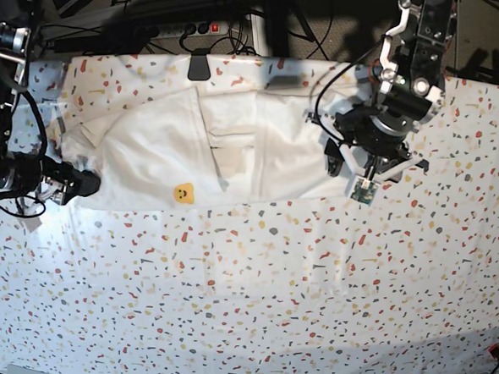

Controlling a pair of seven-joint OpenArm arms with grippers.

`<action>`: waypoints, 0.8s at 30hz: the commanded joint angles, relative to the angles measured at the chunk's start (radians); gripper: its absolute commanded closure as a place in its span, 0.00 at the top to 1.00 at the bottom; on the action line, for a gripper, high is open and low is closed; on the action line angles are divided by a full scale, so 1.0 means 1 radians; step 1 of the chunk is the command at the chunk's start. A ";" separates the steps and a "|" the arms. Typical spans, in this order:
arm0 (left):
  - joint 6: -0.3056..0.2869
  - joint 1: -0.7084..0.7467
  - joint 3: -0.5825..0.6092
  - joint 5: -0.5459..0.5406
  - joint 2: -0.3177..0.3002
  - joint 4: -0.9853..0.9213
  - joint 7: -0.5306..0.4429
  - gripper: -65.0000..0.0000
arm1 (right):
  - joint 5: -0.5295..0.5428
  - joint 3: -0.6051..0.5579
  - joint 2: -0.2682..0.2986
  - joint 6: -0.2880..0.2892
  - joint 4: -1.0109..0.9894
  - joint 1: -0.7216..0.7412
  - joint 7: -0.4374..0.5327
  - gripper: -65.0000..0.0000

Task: Fold the T-shirt properly
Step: 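Grasp the folded bundle with the right gripper and lift it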

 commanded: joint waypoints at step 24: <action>0.000 -0.010 -0.001 0.003 -0.002 0.018 -0.015 0.41 | 0.087 -0.003 0.068 0.001 0.005 0.012 0.038 0.00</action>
